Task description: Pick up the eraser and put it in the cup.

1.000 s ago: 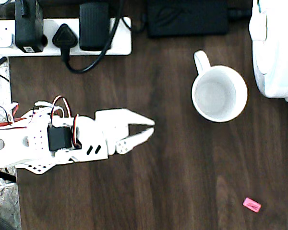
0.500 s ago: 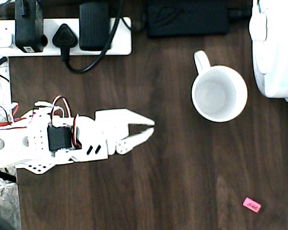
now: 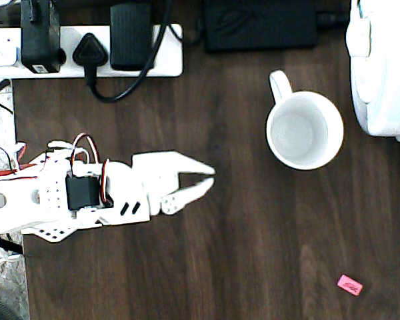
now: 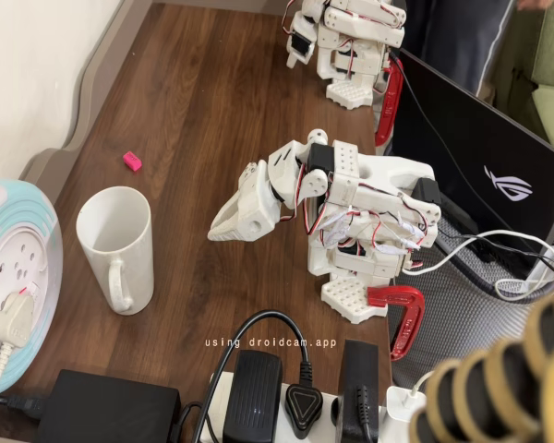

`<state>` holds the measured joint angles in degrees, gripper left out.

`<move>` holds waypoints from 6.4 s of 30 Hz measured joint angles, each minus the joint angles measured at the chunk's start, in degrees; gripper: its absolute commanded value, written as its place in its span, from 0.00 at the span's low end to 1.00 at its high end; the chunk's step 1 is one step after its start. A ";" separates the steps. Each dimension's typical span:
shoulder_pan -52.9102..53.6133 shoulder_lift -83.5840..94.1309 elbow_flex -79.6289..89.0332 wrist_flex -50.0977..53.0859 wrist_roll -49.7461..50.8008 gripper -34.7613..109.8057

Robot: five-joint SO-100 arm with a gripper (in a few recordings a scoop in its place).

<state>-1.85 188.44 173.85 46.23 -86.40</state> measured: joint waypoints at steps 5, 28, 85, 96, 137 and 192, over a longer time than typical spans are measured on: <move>0.00 0.00 0.00 0.00 0.00 0.24; 11.07 -27.16 -11.25 -19.07 0.00 0.31; 21.80 -142.38 -120.23 -3.69 26.28 0.39; 20.92 -147.30 -128.76 -3.69 25.14 0.38; 16.44 -133.77 -129.20 7.82 23.99 0.24; -7.73 -84.55 -83.76 7.91 22.59 0.24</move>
<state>-9.58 103.89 90.09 54.14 -63.81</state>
